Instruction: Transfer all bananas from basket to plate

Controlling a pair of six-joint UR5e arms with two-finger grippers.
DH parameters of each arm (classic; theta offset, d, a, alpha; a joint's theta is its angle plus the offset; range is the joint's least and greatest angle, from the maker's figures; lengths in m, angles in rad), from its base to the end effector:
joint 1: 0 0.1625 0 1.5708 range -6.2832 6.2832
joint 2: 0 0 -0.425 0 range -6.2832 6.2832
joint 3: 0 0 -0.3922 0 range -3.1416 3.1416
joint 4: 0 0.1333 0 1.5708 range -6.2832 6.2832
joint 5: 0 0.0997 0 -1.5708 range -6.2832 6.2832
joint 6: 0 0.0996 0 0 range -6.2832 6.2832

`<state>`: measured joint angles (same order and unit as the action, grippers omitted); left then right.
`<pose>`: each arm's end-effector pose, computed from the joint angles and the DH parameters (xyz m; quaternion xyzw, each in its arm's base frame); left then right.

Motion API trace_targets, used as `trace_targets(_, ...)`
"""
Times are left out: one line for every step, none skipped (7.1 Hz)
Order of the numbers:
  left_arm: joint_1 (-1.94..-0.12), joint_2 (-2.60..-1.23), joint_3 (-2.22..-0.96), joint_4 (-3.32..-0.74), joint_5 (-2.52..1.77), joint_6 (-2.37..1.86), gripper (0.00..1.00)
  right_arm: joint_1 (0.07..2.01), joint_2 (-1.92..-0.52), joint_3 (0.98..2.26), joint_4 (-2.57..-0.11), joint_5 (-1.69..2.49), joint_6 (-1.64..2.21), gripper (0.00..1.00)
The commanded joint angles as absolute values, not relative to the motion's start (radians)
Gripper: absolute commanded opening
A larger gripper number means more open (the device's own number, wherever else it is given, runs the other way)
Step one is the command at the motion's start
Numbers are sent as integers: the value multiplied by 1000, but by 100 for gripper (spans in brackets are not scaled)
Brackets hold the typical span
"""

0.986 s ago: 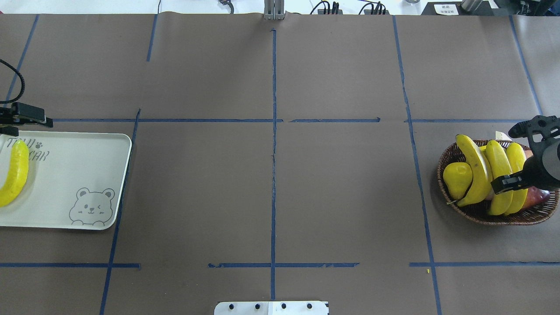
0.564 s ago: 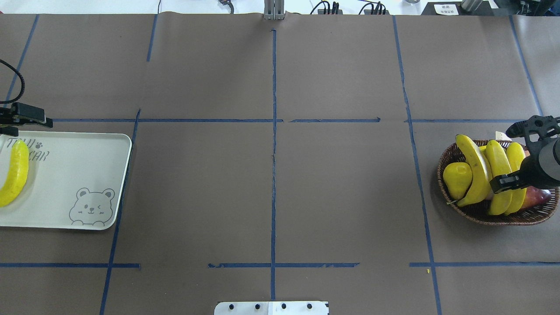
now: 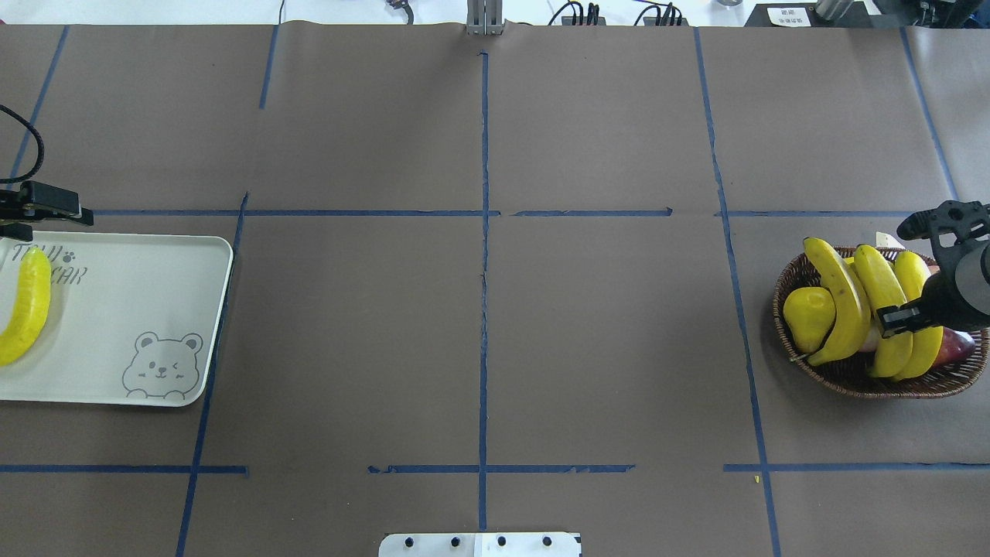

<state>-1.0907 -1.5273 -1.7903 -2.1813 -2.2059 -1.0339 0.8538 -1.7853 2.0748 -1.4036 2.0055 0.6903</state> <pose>0.1627 -0.4732 0.5045 0.0666 0.4596 -0.1248 0.8768 -0.2037 -0.3726 0.5029 0.0326 -0.3032 -0.0615 0.9504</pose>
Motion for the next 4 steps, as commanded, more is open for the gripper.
trace_targets(-1086,-1528,-1790,-2181,-2206,-1034,100,924,-1786,2089,-1410,2061,689,4)
trace_targets(-1086,-1529,-1790,-2181,-2206,-1034,100,1007,-1783,2104,-1410,2132,686,2)
trace_targets(-1086,-1528,-1790,-2181,-2207,-1034,100,1056,-1782,2118,-1411,2198,686,1)
trace_targets(-1086,-1529,-1790,-2181,-2207,-1034,100,1131,-1782,2129,-1411,2286,672,1)
